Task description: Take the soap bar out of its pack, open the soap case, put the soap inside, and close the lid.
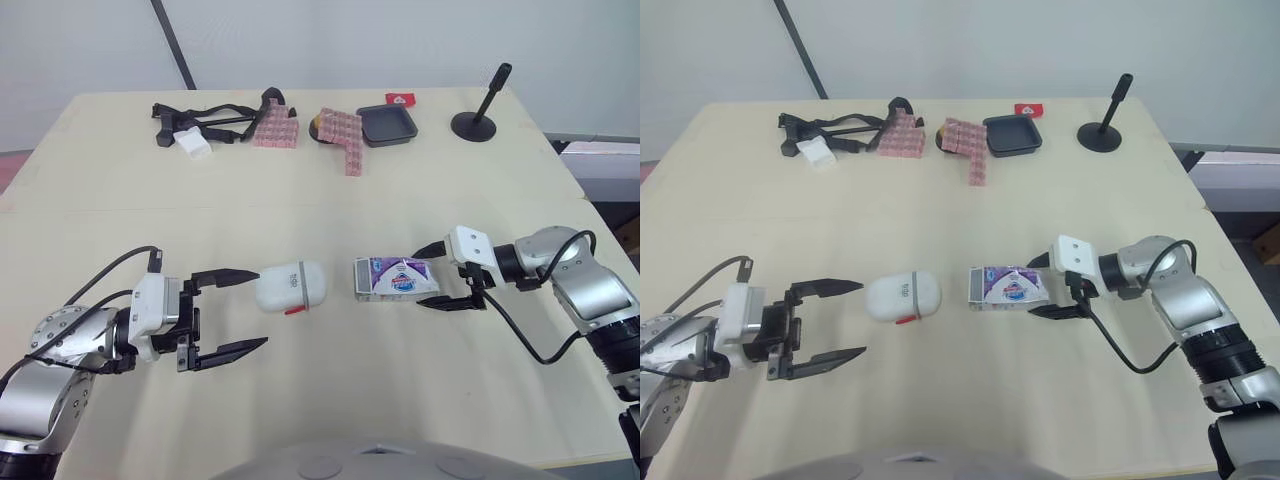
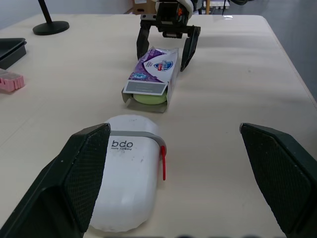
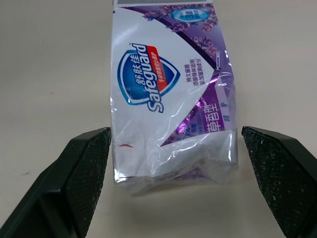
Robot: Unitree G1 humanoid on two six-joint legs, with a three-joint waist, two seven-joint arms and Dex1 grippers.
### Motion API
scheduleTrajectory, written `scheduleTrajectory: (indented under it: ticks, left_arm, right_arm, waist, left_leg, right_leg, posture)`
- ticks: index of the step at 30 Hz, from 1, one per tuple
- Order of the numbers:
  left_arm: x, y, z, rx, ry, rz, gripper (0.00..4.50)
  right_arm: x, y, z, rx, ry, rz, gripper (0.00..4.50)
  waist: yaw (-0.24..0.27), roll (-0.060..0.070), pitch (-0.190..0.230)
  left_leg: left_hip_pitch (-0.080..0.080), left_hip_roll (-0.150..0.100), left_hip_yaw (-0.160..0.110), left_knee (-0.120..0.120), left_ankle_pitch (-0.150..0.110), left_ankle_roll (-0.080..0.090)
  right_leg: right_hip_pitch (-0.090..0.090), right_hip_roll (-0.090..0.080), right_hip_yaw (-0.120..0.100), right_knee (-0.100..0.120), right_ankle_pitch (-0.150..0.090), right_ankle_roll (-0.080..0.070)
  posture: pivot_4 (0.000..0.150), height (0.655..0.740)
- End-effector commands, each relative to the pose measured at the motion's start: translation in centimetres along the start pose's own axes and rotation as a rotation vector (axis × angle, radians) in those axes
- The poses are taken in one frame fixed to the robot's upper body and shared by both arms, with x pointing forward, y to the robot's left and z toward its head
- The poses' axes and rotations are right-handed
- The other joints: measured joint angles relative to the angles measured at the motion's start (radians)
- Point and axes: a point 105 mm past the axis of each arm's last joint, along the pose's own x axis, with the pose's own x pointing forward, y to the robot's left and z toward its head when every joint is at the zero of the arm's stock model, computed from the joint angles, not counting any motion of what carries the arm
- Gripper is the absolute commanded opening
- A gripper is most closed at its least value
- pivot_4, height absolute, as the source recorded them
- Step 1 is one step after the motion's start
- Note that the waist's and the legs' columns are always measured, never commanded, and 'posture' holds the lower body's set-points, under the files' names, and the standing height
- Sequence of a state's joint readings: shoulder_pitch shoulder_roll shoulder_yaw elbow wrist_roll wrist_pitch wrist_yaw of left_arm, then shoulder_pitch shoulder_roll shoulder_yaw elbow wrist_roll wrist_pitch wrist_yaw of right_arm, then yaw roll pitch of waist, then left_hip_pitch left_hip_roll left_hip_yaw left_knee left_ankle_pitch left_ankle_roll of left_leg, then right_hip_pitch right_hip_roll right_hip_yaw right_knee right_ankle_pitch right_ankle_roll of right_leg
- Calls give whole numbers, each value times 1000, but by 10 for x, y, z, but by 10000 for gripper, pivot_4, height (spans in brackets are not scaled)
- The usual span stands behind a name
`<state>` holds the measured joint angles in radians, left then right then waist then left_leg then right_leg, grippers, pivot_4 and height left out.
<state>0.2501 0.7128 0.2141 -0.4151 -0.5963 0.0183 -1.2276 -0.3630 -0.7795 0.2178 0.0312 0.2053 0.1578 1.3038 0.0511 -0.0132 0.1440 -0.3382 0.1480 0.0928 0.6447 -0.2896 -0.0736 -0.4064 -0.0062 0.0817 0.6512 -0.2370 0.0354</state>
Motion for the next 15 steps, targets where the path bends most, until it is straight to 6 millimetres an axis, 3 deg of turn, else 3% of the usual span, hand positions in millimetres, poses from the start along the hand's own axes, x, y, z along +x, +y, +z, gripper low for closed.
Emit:
scheduleTrajectory:
  ticks: [1, 4, 6, 15]
  left_arm:
    - [3, -3, 8, 29, -21, -14, 44581]
    - [4, -3, 8, 28, -22, -11, 44581]
    - [4, -3, 8, 29, -22, -10, 45000]
    - [6, -2, 6, 27, -22, -2, 45000]
  right_arm:
    - [-1, -2, 5, -19, -21, -20, 45000]
    - [0, -1, 3, -13, -19, -21, 45000]
    - [0, -2, 2, -14, -18, -29, 39634]
    - [-1, -3, 3, -22, -18, -38, 39634]
  waist:
    - [0, 0, 0]
    - [0, 0, 0]
    - [0, 0, 0]
    - [0, 0, 0]
  left_leg:
    - [0, 0, 0, 0, 0, 0]
    - [0, 0, 0, 0, 0, 0]
    - [0, 0, 0, 0, 0, 0]
    - [0, 0, 0, 0, 0, 0]
  right_leg:
    - [0, 0, 0, 0, 0, 0]
    - [0, 0, 0, 0, 0, 0]
    - [0, 0, 0, 0, 0, 0]
    - [0, 0, 0, 0, 0, 0]
  posture:
    - [1500, 7374]
    - [1500, 7374]
    - [1500, 7374]
    - [1500, 7374]
